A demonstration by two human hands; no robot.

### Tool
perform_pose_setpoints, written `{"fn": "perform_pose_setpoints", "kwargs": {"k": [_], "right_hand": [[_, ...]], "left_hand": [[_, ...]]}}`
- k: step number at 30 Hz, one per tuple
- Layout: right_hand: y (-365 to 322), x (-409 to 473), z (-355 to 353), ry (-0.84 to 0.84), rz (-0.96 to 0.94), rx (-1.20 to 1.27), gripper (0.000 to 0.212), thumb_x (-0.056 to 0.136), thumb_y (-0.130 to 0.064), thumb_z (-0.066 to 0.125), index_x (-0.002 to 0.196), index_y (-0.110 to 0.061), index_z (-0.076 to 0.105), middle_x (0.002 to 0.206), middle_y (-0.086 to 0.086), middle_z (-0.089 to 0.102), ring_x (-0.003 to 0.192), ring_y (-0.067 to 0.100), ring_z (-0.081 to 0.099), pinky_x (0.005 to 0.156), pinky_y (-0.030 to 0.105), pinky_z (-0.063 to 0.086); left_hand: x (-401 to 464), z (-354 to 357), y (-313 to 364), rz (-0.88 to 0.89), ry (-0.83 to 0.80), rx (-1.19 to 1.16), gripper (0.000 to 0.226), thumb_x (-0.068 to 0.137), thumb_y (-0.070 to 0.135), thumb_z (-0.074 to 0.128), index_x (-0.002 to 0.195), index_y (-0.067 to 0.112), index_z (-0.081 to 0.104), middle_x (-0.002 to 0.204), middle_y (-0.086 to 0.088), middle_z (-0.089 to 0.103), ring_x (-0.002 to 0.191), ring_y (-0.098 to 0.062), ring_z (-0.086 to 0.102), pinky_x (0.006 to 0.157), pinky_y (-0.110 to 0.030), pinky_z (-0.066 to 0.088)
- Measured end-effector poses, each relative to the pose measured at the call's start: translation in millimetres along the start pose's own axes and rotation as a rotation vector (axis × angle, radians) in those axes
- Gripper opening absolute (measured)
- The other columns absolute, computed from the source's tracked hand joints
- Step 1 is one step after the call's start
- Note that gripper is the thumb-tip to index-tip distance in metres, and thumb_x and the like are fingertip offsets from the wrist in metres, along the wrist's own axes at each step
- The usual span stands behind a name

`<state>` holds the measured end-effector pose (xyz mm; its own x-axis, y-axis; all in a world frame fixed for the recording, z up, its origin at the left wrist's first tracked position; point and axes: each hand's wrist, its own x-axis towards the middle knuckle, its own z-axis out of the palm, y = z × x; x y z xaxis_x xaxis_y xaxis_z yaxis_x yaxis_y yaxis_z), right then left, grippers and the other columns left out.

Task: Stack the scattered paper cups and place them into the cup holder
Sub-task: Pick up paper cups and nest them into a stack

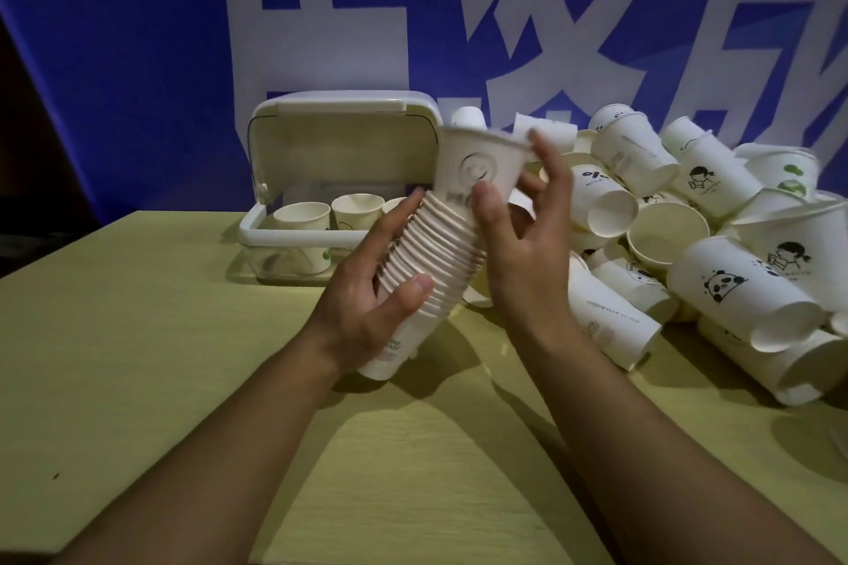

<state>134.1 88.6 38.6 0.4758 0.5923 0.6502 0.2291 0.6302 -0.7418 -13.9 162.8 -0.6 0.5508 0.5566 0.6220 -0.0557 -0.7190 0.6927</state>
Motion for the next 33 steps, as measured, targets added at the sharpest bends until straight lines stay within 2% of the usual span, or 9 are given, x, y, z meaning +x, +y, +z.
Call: {"fn": "perform_pose_setpoints", "kwargs": {"k": [3,6,11,16,20,22,24,27,33], "right_hand": [[9.3,-5.3,4.8,-0.062,0.020,-0.033,0.043,0.097,-0.034,0.059,0.138,-0.037,0.044,0.127,-0.010,0.055,0.109,0.006,0.062,0.080,0.024,0.057],[17.0,-13.8,10.9,-0.169,0.036,-0.071,0.036,0.101,-0.030,0.053,0.137,-0.035,0.051,0.133,-0.005,0.053,0.111,0.000,0.057,0.081,0.014,0.052],[27.1,-16.8,23.8,-0.245,0.105,-0.065,0.041,0.101,-0.032,0.053,0.139,-0.045,0.047,0.135,-0.010,0.054,0.112,0.005,0.060,0.088,0.035,0.059],[32.1,-13.1,34.5,-0.328,0.159,-0.079,0.043,0.102,-0.026,0.052,0.138,-0.048,0.045,0.135,-0.010,0.054,0.116,0.013,0.059,0.089,0.040,0.059],[41.0,-24.7,37.1,-0.396,0.372,0.141,0.057,0.101,-0.026,0.055,0.144,-0.055,0.032,0.136,-0.008,0.054,0.119,0.013,0.059,0.094,0.037,0.055],[49.1,-26.1,38.8,-0.420,0.525,0.240,0.055,0.100,-0.023,0.055,0.146,-0.048,0.036,0.128,0.000,0.064,0.111,0.019,0.066,0.091,0.041,0.056],[52.5,-26.5,39.8,-0.475,0.660,0.286,0.043,0.099,-0.017,0.055,0.140,-0.030,0.050,0.111,0.006,0.071,0.090,0.022,0.072,0.076,0.038,0.057],[56.8,-28.3,40.9,-0.489,0.712,0.244,0.025,0.098,-0.010,0.054,0.117,-0.019,0.068,0.093,0.010,0.066,0.062,0.015,0.058,0.065,0.038,0.049],[63.9,-29.5,42.4,-0.468,0.689,0.227,0.024,0.100,-0.008,0.052,0.106,-0.017,0.073,0.075,0.005,0.058,0.058,0.015,0.049,0.058,0.038,0.041]], "left_hand": [[0.7,0.1,-1.0,0.001,0.064,-0.033,0.083,0.081,0.050,0.056,0.156,0.033,0.024,0.137,0.010,0.056,0.118,-0.015,0.061,0.091,-0.034,0.056],[1.9,-2.9,-4.0,0.024,0.197,-0.112,0.080,0.083,0.044,0.055,0.155,0.033,0.020,0.137,0.004,0.055,0.117,-0.020,0.062,0.090,-0.037,0.057],[1.8,-11.7,-10.0,0.000,0.262,-0.055,0.083,0.083,0.048,0.055,0.154,0.042,0.012,0.144,0.004,0.048,0.118,-0.013,0.061,0.086,-0.029,0.057],[0.1,-24.7,-15.5,-0.058,0.273,0.080,0.087,0.078,0.058,0.055,0.153,0.047,0.012,0.143,-0.002,0.050,0.111,-0.006,0.064,0.083,-0.025,0.057],[0.6,-33.9,-13.2,-0.062,0.354,0.208,0.076,0.077,0.062,0.057,0.144,0.053,0.022,0.129,0.011,0.053,0.104,-0.001,0.063,0.079,-0.027,0.060],[4.1,-41.1,-11.9,-0.087,0.430,0.267,0.072,0.078,0.063,0.055,0.141,0.055,0.021,0.125,0.015,0.053,0.099,0.003,0.063,0.076,-0.025,0.060],[8.9,-53.8,-9.0,-0.116,0.506,0.331,0.075,0.079,0.065,0.054,0.145,0.051,0.020,0.124,0.012,0.054,0.094,0.010,0.062,0.072,-0.024,0.059],[21.7,-78.8,-1.6,-0.100,0.583,0.441,0.076,0.086,0.060,0.058,0.149,0.046,0.018,0.122,0.013,0.052,0.089,0.021,0.057,0.069,-0.017,0.050],[67.6,-110.4,6.4,-0.064,0.745,0.512,0.082,0.091,0.051,0.065,0.155,0.035,0.016,0.128,0.016,0.051,0.094,0.013,0.058,0.076,-0.025,0.054]]}}
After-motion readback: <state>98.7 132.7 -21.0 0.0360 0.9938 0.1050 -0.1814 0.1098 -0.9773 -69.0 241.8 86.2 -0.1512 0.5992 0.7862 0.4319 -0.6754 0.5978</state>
